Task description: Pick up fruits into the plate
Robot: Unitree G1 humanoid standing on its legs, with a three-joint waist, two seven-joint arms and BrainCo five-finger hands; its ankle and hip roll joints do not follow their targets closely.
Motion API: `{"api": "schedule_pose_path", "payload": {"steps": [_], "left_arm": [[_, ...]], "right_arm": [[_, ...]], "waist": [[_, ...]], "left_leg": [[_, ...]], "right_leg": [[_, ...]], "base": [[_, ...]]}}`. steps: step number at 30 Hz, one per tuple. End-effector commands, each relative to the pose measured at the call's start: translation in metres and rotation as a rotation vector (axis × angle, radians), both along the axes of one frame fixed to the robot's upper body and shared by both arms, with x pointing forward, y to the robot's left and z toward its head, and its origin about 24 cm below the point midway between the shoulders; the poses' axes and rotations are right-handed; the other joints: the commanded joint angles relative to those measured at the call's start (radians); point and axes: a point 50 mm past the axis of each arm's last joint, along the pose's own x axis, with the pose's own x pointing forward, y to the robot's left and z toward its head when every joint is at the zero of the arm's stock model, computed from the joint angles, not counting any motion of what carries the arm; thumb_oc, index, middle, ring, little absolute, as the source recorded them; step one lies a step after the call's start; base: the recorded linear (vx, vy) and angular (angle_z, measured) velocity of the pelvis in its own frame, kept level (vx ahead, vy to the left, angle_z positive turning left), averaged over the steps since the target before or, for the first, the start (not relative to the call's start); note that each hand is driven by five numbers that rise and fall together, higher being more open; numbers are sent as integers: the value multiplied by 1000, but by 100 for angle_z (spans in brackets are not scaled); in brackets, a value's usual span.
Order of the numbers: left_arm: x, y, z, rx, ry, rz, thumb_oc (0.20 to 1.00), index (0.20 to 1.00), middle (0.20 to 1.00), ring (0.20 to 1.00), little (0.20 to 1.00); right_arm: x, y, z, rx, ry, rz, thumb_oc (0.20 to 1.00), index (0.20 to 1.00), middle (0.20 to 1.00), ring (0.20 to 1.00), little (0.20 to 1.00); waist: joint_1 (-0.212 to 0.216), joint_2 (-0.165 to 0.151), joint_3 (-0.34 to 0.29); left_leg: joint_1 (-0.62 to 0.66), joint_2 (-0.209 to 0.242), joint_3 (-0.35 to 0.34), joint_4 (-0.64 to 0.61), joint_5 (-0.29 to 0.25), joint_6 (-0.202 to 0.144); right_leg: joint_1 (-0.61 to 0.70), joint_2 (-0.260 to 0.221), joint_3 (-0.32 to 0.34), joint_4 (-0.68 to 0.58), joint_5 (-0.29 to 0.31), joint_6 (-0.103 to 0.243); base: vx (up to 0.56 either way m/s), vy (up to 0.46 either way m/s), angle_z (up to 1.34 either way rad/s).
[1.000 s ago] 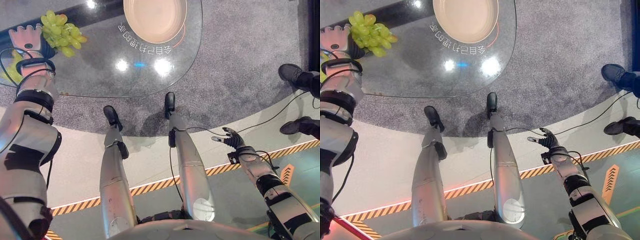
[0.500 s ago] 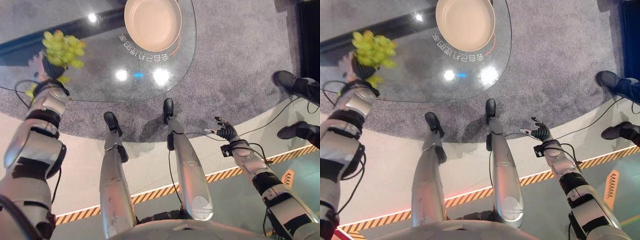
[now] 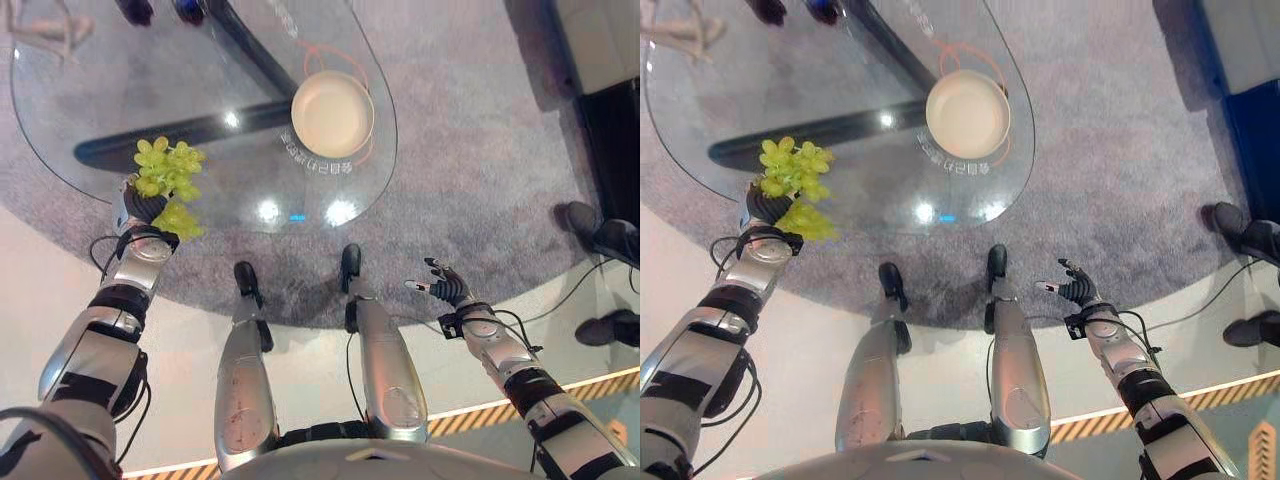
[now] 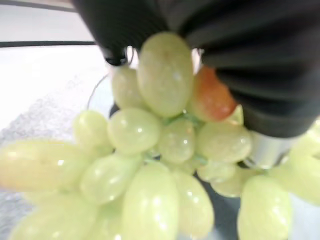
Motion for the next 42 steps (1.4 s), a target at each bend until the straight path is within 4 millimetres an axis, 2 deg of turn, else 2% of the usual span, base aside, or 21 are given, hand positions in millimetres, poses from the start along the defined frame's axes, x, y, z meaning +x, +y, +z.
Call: {"api": "schedule_pose_path", "payload": {"steps": [1,8,10,13,15,19,22,27,28,32,34,39,42], "left_arm": [[2,0,21,-38,-162,-4,200,200,200,200,200],[-11,-15,3,-117,-188,-96,200,200,200,200,200],[-25,-27,-14,-205,-195,-170,200,200,200,200,200],[-36,-39,-21,-264,-206,-249,200,200,200,200,200],[-43,-54,-18,-266,-226,-359,200,200,200,200,200],[-48,-67,-6,-282,-252,-498,200,200,200,200,200],[-49,-84,4,-350,-264,-682,200,200,200,200,200],[-49,-103,15,-447,-266,-860,200,200,200,200,200],[-49,-111,20,-478,-261,-930,200,200,200,200,200],[-51,-121,35,-546,-279,-1063,200,200,200,200,200],[-52,-123,37,-557,-286,-1080,200,200,200,200,200],[-54,-136,48,-631,-303,-1186,200,200,200,200,200],[-54,-141,49,-664,-300,-1205,200,200,200,200,200]], "right_arm": [[-7,0,7,-29,-63,67,1000,1000,1000,1000,1000],[-6,19,16,58,-111,129,1000,1000,1000,1000,1000],[-10,26,18,124,-95,187,1000,1000,1000,1000,1000],[-13,34,24,210,-77,250,1000,1000,1000,1000,1000],[-13,44,33,317,-66,325,1000,1000,1000,1000,1000],[-9,66,54,484,-79,478,1000,1000,1000,1000,1000],[-8,93,78,575,-115,662,1000,1000,1000,1000,1000],[-1,117,96,692,-104,752,1000,1000,1000,1000,1000],[0,129,104,756,-95,779,1000,1000,1000,1000,1000],[-7,151,123,851,-80,877,1000,1000,1000,1000,1000],[-9,155,126,865,-76,898,1000,1000,1000,1000,1000],[-19,174,152,934,-97,1034,1000,1000,1000,1000,1000],[-19,177,158,937,-114,1047,1000,1000,1000,1000,1000]], "waist": [[0,38,-23],[28,51,-119],[38,59,-166],[48,62,-200],[60,64,-235],[77,68,-280],[87,70,-328],[101,75,-367],[106,77,-386],[112,82,-413],[112,83,-416],[113,78,-433],[113,75,-436]], "left_leg": [[6,-77,-8,42,-127,9],[127,-60,3,-73,-100,-9],[168,-54,4,-87,-98,-10],[197,-49,3,-95,-98,-10],[225,-46,-2,-98,-104,-9],[261,-40,-9,-98,-111,-5],[293,-34,-11,-97,-120,-3],[335,-28,-11,-98,-134,-1],[355,-27,-10,-101,-141,0],[390,-23,-4,-120,-147,-1],[395,-22,-2,-124,-147,-1],[408,-16,3,-135,-148,-2],[411,-15,5,-133,-150,-2]], "right_leg": [[49,15,-47,45,-118,27],[203,-8,-105,-77,-96,44],[251,-14,-125,-103,-90,45],[292,-15,-134,-124,-87,44],[328,-13,-137,-133,-92,39],[372,-13,-144,-133,-103,33],[408,-12,-142,-141,-109,31],[452,-15,-148,-146,-118,31],[472,-15,-148,-151,-121,33],[502,-15,-151,-175,-115,40],[505,-15,-151,-179,-114,41],[512,-17,-147,-193,-105,46],[513,-18,-146,-193,-104,47]], "base": [[30,-36,0],[43,-59,5],[123,-17,7],[103,-26,5],[89,-36,-1],[86,-26,1],[89,-27,2],[91,-27,1],[137,-46,1],[69,-33,0],[0,0,0],[0,0,0],[0,0,0]]}}
